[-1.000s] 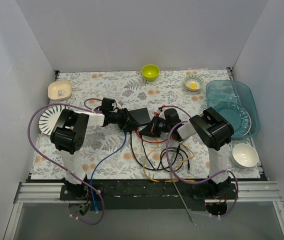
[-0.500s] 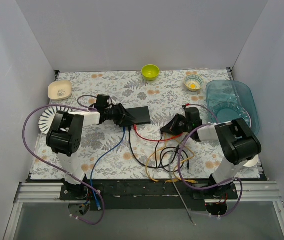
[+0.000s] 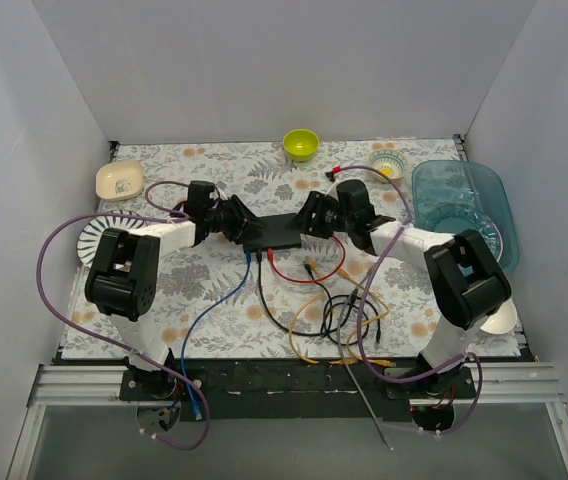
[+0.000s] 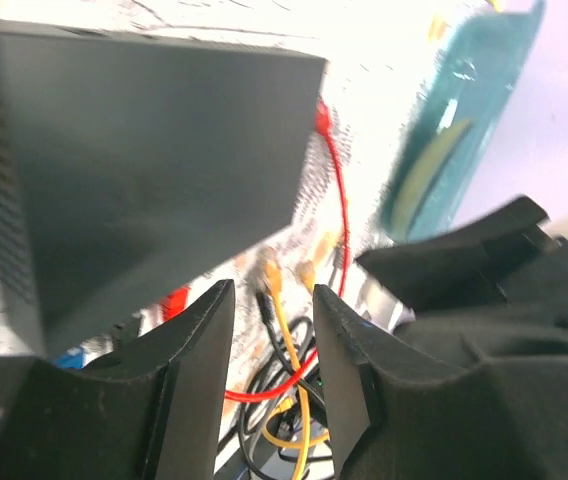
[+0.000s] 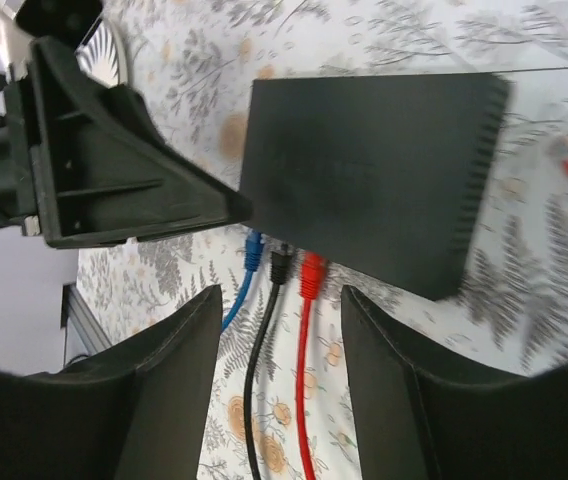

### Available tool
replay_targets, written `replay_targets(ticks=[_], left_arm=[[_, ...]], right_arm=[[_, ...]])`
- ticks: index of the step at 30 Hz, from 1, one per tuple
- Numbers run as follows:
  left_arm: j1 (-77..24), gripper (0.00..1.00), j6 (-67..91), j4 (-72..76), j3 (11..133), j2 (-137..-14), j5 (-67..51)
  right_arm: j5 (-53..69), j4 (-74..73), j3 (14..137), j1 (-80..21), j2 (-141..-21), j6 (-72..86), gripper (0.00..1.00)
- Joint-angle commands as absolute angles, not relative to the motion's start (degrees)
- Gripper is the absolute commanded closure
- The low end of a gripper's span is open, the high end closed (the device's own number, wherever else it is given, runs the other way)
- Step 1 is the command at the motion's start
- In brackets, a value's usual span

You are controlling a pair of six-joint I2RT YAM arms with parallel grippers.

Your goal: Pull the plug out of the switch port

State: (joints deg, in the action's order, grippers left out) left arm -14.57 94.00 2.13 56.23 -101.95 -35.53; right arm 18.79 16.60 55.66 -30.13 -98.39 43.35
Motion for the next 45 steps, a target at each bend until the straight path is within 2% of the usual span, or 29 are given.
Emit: replay_targets(ticks=[1, 13, 19, 29, 43, 45], left_arm=[[-13.9, 0.63, 92.5, -2.5, 58.2, -104.2, -31.3], [-13.4, 0.64, 91.1, -4.9, 57.4, -107.1, -28.7], [-13.2, 0.64, 90.5, -5.4, 56.9, -106.7, -29.1], [-13.1, 0.65, 90.3, -5.6, 56.7, -106.2, -29.9], [-13.1, 0.65, 90.4, -4.8, 55.0, -105.6, -30.3], [-13.1, 0.65, 90.2, -4.7, 54.8, -105.4, -30.2]], right_arm=[[23.4, 15.3, 60.3, -33.4, -105.8, 42.2, 0.43], [24.4, 20.3, 60.6, -36.8, -114.3, 51.5, 0.48], [22.4, 29.7, 57.7, -35.9, -116.5, 61.2, 0.52], [21.6, 33.0, 59.2, -35.9, -120.3, 68.2, 0.62], [18.8, 41.5, 55.8, -35.6, -121.9, 78.3, 0.63], [18.5, 43.1, 55.5, -35.7, -122.5, 80.4, 0.66]])
